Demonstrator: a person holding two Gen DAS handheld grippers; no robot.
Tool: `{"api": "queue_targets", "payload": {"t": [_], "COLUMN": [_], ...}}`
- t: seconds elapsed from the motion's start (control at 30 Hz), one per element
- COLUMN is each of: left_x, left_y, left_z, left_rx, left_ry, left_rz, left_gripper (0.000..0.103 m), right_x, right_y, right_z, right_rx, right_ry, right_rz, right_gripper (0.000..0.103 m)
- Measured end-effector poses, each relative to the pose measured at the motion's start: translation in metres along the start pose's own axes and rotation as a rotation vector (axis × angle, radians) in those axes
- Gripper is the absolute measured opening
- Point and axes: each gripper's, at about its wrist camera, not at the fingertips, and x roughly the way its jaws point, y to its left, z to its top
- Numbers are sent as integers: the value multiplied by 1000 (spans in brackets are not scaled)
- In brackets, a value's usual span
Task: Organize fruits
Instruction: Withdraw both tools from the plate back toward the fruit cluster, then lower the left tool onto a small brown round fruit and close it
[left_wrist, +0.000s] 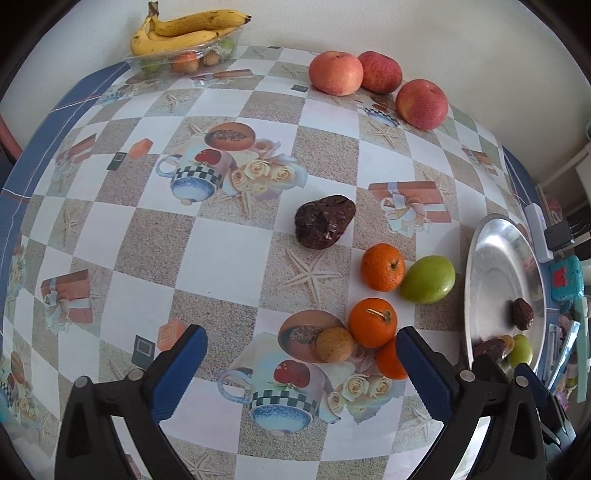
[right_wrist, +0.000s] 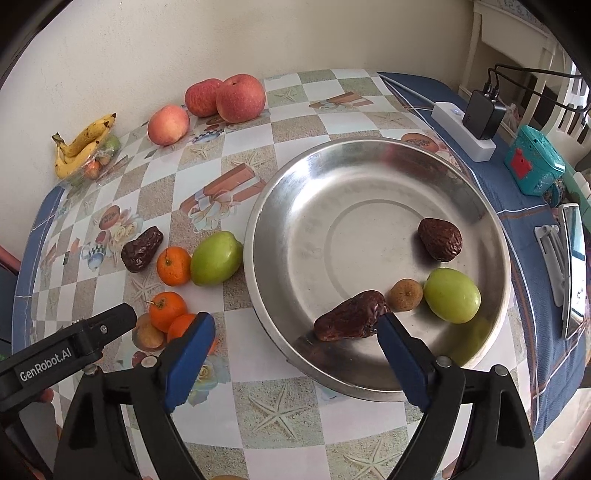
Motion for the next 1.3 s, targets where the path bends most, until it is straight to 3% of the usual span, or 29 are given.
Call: {"api": "queue_targets", "payload": {"t": [0.2, 0.5, 0.8, 1.03, 1.3], "left_x": [-2, -1, 8, 6, 15], "left_y": [10, 13, 40, 50, 52], "left_z": [1, 1, 1, 4, 4], "left_rx": [-48, -65, -171, -199, -186], "left_ry": [-4, 6, 51, 53, 93], "left_rz": [-2, -55, -56, -98, -111], "left_gripper": [103, 103, 103, 103, 102], "right_x": [1, 2, 3, 5, 20], "right_y": [-3, 3, 31, 66, 82], "right_z": [-1, 0, -1, -4, -5], "right_rx": [-1, -10, -74, -171, -171], "right_ry": [7, 26, 33, 31, 70], "right_rz": [-24, 35, 86, 93, 112], "right_gripper": [94, 94, 94, 94, 94]}}
